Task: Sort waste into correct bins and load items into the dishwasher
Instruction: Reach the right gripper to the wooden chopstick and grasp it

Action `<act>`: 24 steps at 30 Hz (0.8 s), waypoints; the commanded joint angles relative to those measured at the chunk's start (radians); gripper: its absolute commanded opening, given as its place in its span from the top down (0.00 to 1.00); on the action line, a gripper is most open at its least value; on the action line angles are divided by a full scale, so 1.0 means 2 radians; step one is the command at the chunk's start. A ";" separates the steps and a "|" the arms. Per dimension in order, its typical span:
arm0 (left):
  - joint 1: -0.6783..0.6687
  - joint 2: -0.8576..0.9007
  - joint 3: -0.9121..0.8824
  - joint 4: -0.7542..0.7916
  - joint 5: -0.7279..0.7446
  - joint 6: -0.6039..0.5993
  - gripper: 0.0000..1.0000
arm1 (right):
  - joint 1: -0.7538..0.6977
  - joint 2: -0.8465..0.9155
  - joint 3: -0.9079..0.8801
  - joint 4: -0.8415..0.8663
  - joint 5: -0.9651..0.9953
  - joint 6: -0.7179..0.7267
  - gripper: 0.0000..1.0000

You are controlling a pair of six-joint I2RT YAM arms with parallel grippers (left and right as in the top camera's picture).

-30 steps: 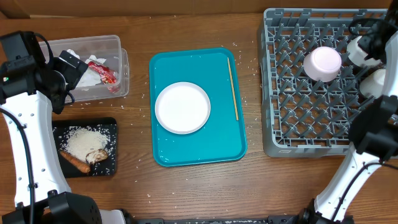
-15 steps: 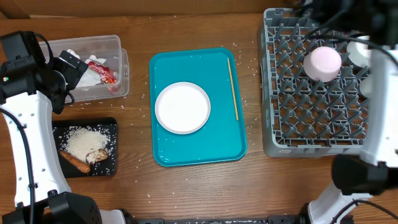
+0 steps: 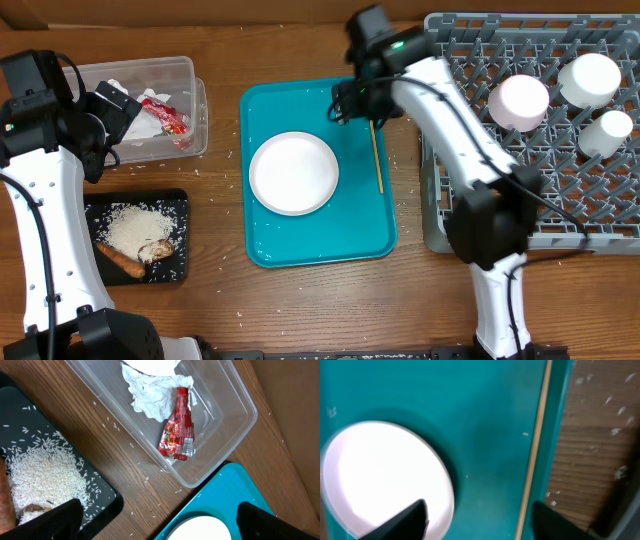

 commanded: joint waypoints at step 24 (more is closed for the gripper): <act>0.000 -0.007 0.009 0.001 -0.003 -0.003 0.00 | -0.002 0.117 -0.003 0.031 0.057 -0.017 0.39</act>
